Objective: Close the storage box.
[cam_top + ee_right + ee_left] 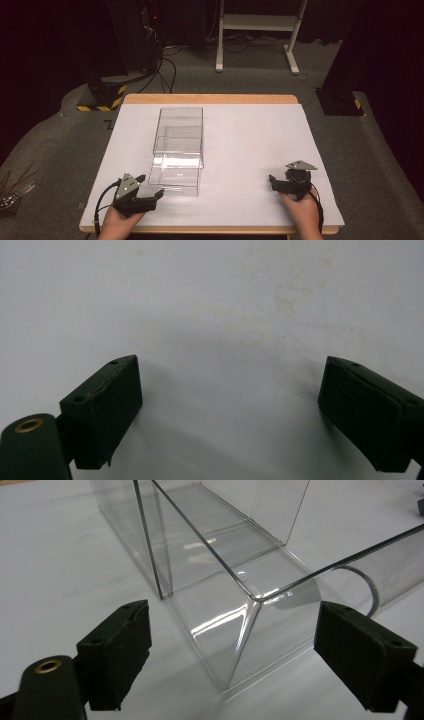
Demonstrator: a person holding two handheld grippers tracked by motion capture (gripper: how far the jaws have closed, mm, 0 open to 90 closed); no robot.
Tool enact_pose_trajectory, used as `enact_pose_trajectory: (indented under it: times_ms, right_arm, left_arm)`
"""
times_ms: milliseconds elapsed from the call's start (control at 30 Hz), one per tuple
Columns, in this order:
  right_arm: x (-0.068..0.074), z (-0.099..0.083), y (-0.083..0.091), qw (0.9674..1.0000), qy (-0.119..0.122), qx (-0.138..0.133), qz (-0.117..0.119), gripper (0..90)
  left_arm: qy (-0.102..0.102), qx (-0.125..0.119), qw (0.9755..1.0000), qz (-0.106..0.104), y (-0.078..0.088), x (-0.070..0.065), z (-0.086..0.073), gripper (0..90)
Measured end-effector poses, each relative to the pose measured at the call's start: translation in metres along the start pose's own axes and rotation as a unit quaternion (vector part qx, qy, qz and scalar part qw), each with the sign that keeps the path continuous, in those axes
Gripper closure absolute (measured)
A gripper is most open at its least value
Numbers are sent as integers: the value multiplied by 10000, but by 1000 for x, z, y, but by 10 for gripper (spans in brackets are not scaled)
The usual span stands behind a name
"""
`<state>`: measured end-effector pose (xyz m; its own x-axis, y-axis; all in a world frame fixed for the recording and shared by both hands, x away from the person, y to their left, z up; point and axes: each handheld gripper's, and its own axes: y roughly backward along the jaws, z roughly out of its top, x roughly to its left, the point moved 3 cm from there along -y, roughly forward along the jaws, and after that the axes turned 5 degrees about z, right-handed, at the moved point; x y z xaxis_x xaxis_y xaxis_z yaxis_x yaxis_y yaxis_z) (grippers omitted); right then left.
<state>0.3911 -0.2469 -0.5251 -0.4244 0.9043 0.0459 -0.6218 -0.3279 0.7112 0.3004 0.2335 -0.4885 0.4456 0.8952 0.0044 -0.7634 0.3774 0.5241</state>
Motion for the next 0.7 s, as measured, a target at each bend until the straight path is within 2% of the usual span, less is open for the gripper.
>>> enact_pose_trajectory:
  times_ms: [267, 367, 400, 467, 700]
  right_arm:
    - [0, 0, 0, 10000, -1, 1, 0, 101]
    - [0, 0, 0, 10000, -2, 0, 1, 101]
    - [0, 0, 0, 10000, -3, 0, 2, 101]
    - [0, 0, 0, 10000, -1, -1, 1, 101]
    - [0, 0, 0, 10000, -4, 0, 6, 101]
  left_arm:
    - [-45, 13, 10000, -9, -7, -4, 1, 167]
    - [-79, 14, 10000, -56, -7, -6, 1, 214]
    - [-198, -35, 9997, -107, -7, -8, 2, 245]
    - [-221, -51, 9997, -85, -6, -10, 3, 295]
    - [-58, -106, 9999, -36, -8, -9, 4, 329]
